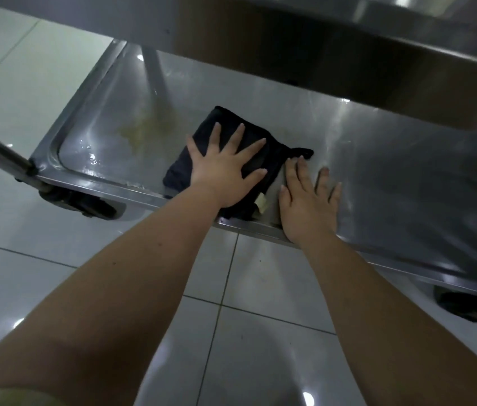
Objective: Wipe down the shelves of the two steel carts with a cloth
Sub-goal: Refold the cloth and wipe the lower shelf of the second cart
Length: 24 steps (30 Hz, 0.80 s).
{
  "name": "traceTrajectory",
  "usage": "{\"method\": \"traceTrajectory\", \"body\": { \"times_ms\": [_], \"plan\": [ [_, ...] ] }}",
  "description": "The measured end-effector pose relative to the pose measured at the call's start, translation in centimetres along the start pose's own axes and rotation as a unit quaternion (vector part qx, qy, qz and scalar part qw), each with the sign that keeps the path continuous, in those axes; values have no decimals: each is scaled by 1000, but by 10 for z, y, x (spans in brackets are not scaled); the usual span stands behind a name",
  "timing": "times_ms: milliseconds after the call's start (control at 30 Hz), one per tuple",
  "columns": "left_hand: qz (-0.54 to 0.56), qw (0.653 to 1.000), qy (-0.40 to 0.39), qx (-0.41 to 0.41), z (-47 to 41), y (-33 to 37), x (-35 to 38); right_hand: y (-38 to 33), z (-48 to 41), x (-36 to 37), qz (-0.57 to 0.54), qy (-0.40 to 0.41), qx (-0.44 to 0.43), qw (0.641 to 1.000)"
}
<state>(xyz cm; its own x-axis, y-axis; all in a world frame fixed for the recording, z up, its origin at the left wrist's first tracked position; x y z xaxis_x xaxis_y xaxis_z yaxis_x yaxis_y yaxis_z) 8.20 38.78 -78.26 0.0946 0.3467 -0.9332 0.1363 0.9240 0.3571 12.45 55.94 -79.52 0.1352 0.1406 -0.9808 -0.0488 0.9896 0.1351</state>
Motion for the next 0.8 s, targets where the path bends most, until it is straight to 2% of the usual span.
{"method": "traceTrajectory", "body": {
  "times_ms": [167, 500, 633, 733, 800],
  "plan": [
    [6, 997, 25, -78, 10, -66, -21, 0, -1, -1, -7, 15, 5, 1000],
    [0, 985, 30, -171, 19, -136, -53, -1, -2, 1, 18, 7, 14, 1000],
    [1, 985, 28, -172, 9, -102, -40, -5, -2, -1, 26, -11, 17, 999],
    [10, 997, 11, -81, -3, -26, -12, -8, 0, -3, 19, -19, 10, 1000],
    [10, 1000, -1, -12, -8, 29, 9, -7, 3, -6, -20, 3, 22, 1000]
  ]
}}
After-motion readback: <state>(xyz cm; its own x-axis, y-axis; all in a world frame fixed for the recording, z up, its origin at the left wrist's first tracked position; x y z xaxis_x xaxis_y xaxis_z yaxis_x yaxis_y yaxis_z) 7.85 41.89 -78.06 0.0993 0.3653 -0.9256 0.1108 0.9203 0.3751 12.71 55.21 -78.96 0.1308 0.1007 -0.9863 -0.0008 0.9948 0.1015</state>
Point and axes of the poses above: each hand's wrist, its own z-axis away from the middle knuckle, its own x-axis out of the palm, y = z × x, the point moved 6 cm from there along -z, towards the middle knuckle, and after that the axes turned 13 degrees about z, right-handed, at the moved point
